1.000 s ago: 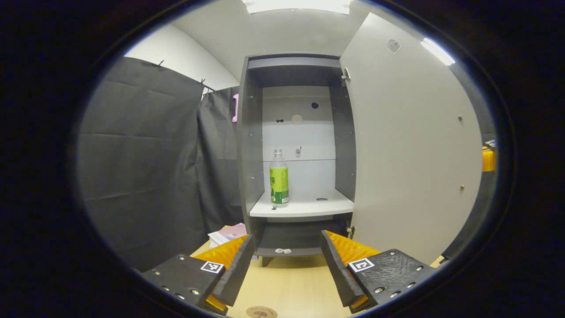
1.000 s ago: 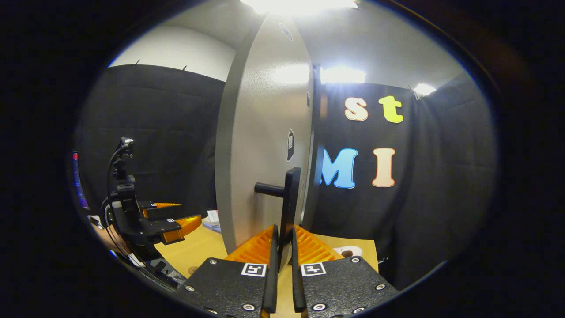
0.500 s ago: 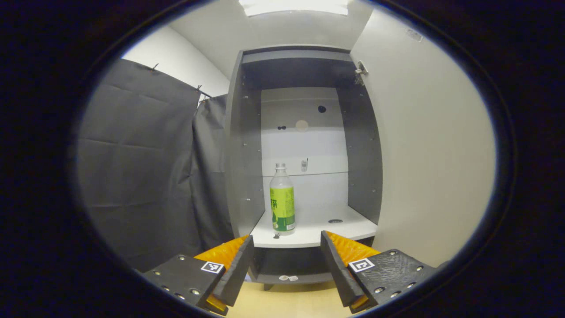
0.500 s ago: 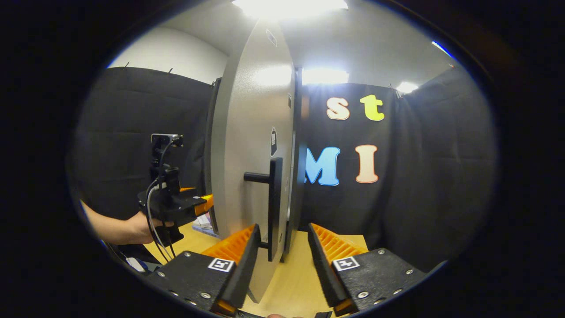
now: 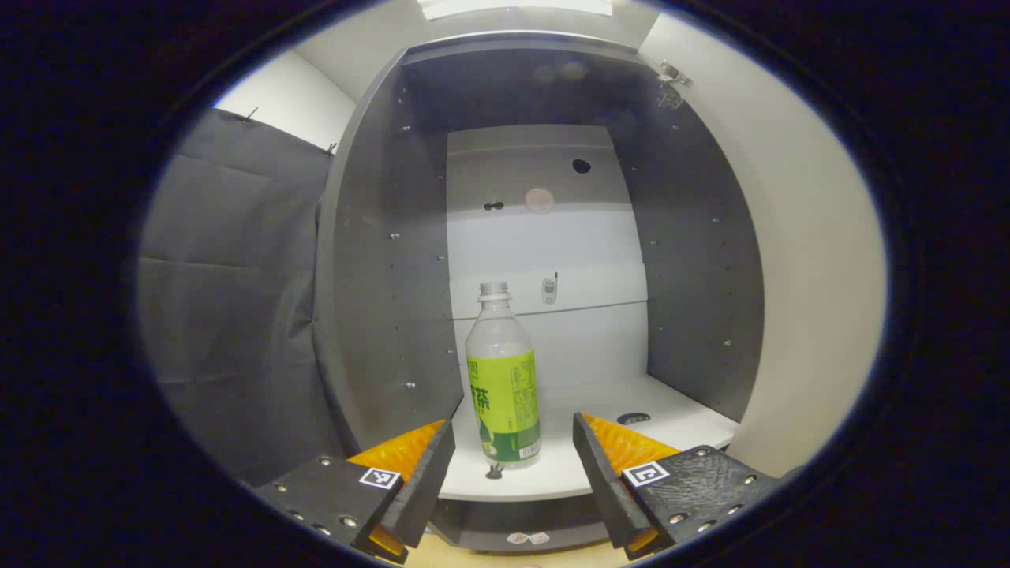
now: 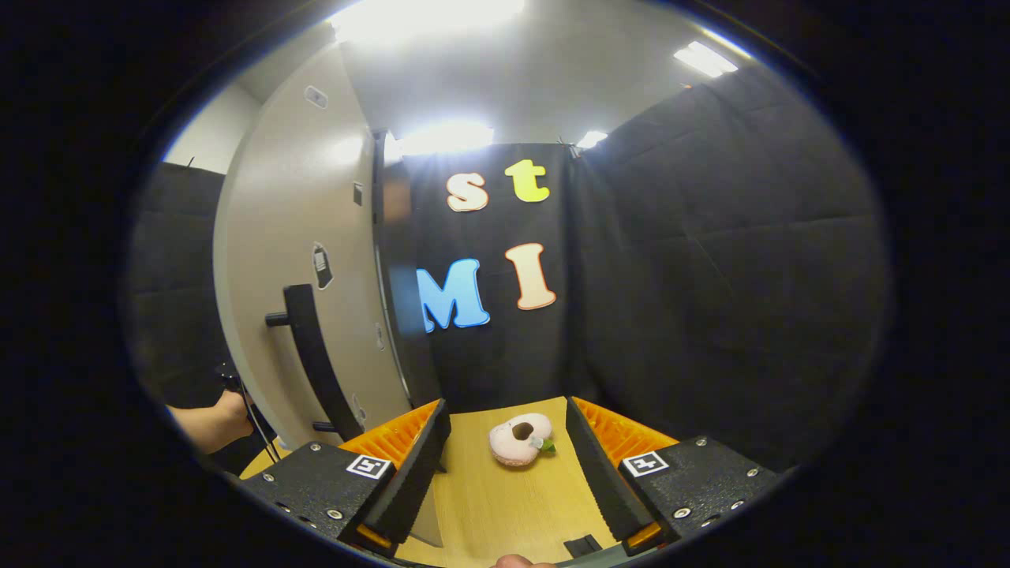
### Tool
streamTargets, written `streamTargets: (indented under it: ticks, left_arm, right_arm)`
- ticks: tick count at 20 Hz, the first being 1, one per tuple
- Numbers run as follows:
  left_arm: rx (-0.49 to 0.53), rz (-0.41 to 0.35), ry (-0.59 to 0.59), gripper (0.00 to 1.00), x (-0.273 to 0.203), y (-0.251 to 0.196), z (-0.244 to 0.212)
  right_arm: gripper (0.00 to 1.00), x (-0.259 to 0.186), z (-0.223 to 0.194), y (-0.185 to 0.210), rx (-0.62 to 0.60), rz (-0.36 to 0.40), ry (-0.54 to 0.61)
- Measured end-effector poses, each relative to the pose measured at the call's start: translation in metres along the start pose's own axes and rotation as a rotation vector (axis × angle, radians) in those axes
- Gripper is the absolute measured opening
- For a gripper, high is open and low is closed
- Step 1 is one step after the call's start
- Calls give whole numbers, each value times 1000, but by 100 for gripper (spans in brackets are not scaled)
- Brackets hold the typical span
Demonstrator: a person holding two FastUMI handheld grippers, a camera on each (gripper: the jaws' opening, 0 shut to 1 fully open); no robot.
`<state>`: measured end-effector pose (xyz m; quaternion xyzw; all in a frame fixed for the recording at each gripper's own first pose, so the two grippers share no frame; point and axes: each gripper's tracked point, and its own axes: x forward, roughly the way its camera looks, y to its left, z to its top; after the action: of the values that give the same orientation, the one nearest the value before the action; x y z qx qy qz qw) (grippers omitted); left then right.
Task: Open the cabinet door with the right hand, grasp the bottle in the cabinet with the left hand and place it on the coaster, then close the cabinet door with the right hand.
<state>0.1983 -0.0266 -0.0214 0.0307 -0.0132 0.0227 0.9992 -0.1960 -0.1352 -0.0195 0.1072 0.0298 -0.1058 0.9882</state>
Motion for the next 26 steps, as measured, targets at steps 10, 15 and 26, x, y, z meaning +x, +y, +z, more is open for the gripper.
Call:
streamTargets:
  ticks: [10,15,26]
  left_arm:
    - [-22,-17,6,86,90,3,-13]
    - [-38,8,9,66,92,17,-17]
    - [-13,17,-63,68,-17,14,31]
  right_arm:
    - [91,24,-16,19,-90,-137,27]
    - [91,33,-18,30,-85,-136,26]
    - [91,48,-21,13,-87,10,30]
